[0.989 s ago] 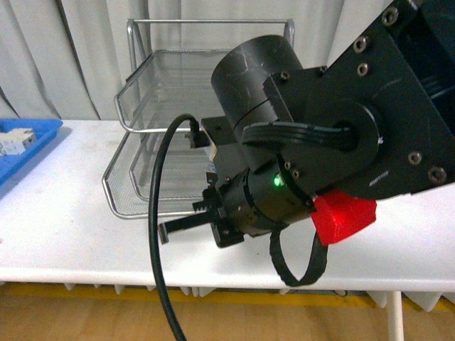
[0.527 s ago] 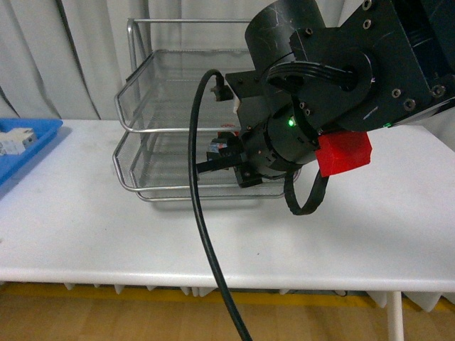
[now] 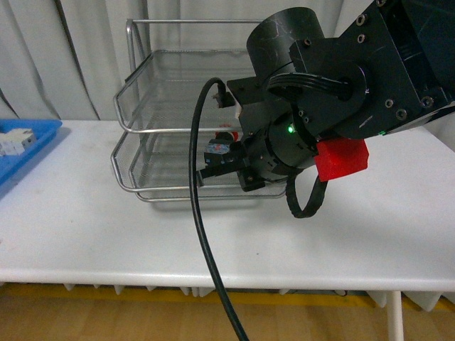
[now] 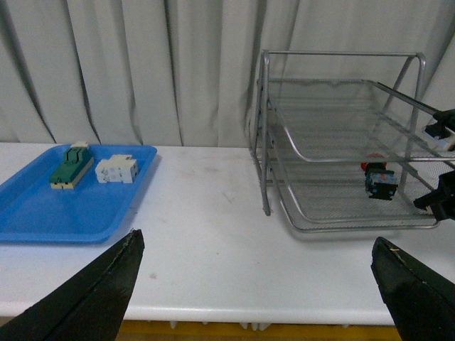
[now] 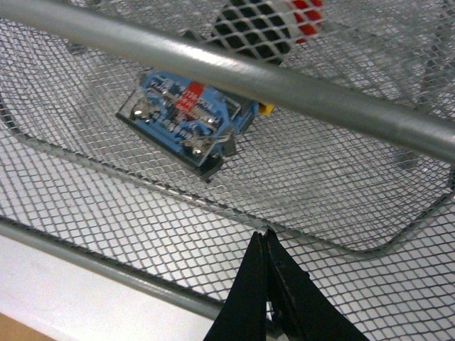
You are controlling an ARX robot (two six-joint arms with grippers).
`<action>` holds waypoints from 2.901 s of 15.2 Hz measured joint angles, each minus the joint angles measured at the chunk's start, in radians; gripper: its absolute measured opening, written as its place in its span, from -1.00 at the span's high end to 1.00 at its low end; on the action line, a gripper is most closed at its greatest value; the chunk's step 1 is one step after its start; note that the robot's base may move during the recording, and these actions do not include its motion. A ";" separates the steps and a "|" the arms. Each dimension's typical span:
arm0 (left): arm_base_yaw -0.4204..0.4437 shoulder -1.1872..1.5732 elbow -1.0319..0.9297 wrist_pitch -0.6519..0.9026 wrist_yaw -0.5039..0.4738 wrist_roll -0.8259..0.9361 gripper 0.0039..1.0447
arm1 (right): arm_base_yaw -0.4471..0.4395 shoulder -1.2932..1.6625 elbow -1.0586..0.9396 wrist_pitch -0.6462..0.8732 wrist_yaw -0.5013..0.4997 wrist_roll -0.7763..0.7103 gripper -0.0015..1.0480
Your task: Place button on rack with both arms
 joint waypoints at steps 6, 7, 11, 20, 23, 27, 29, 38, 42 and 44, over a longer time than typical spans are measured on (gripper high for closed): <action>0.000 0.000 0.000 0.000 0.000 0.000 -0.88 | 0.045 -0.042 -0.045 -0.010 -0.024 -0.006 0.97; 0.000 0.000 0.000 0.000 0.000 0.000 -0.88 | 0.045 -0.042 -0.045 -0.012 -0.027 -0.006 0.97; 0.000 0.000 0.000 0.000 0.000 0.000 -0.88 | 0.049 -0.042 -0.051 -0.005 -0.031 -0.006 0.97; 0.000 0.000 0.000 0.000 0.000 0.000 -0.88 | 0.081 -0.098 -0.109 0.034 -0.054 -0.007 0.97; 0.000 0.000 0.000 0.000 0.000 0.000 -0.88 | 0.087 -0.090 -0.109 0.000 -0.068 -0.006 0.97; 0.000 0.000 0.000 0.000 0.000 0.000 -0.88 | 0.050 0.003 -0.032 -0.033 -0.062 -0.006 0.97; 0.000 0.000 0.000 0.000 0.000 0.000 -0.88 | 0.041 0.030 0.006 -0.050 -0.053 -0.007 0.97; 0.000 0.000 0.000 0.000 0.000 0.000 -0.88 | -0.018 0.107 0.131 -0.054 -0.014 -0.034 0.97; 0.000 0.000 0.000 0.000 -0.001 0.000 -0.88 | -0.012 -0.019 -0.064 0.059 -0.039 -0.025 0.97; 0.000 0.000 0.000 0.000 0.000 0.000 -0.88 | -0.007 -0.180 -0.244 0.160 -0.073 -0.032 0.97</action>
